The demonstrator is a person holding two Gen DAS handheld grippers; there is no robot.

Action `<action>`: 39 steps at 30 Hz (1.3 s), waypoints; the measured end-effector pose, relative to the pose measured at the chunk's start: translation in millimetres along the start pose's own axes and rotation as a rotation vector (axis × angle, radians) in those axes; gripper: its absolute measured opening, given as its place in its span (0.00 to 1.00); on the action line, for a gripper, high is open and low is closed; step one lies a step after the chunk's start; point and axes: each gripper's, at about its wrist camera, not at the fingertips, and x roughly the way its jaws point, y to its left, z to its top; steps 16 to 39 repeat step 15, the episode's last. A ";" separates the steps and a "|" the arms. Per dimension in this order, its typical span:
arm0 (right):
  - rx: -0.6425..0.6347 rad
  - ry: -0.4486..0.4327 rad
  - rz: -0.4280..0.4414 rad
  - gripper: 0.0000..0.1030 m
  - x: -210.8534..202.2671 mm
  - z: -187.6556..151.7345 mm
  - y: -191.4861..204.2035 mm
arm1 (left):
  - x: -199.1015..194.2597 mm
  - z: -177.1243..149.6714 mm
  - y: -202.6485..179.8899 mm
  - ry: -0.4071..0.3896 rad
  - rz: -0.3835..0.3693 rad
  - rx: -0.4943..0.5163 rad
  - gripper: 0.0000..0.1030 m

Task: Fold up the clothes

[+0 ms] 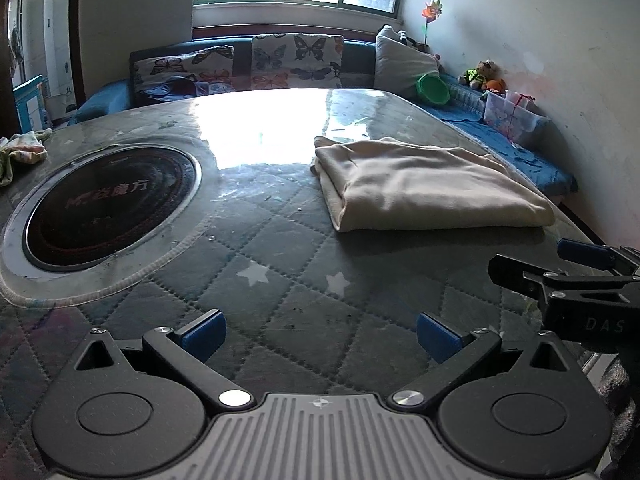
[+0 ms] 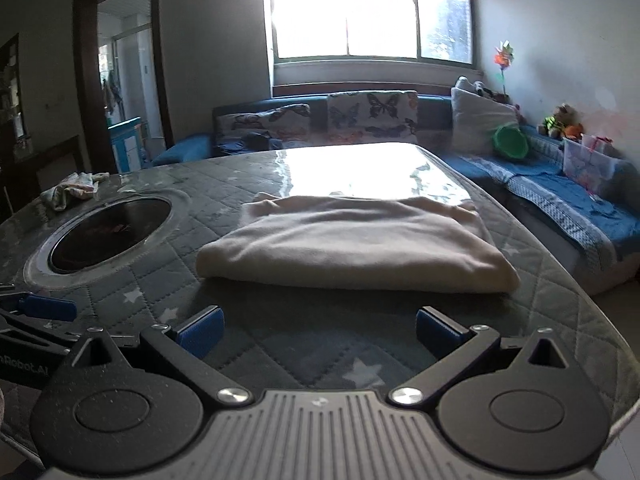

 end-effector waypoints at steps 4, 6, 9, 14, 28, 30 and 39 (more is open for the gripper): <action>0.008 0.011 -0.020 1.00 -2.1 -1.7 -4.0 | 2.6 1.0 -4.9 0.002 -0.001 0.010 1.00; 0.010 0.016 -0.030 1.00 -3.4 -2.9 -6.0 | 3.3 1.7 -7.5 0.002 -0.005 0.014 1.00; 0.008 0.018 -0.043 1.00 -4.8 -4.2 -7.7 | 4.6 2.0 -11.6 0.004 -0.009 0.019 1.00; 0.012 0.017 -0.047 1.00 -7.3 -5.0 -9.3 | 6.0 2.9 -17.8 -0.002 -0.011 0.034 1.00; 0.013 0.017 -0.049 1.00 -7.6 -5.2 -9.6 | 6.1 3.2 -18.7 -0.002 -0.013 0.036 1.00; 0.013 0.017 -0.049 1.00 -7.6 -5.2 -9.6 | 6.1 3.2 -18.7 -0.002 -0.013 0.036 1.00; 0.013 0.017 -0.049 1.00 -7.6 -5.2 -9.6 | 6.1 3.2 -18.7 -0.002 -0.013 0.036 1.00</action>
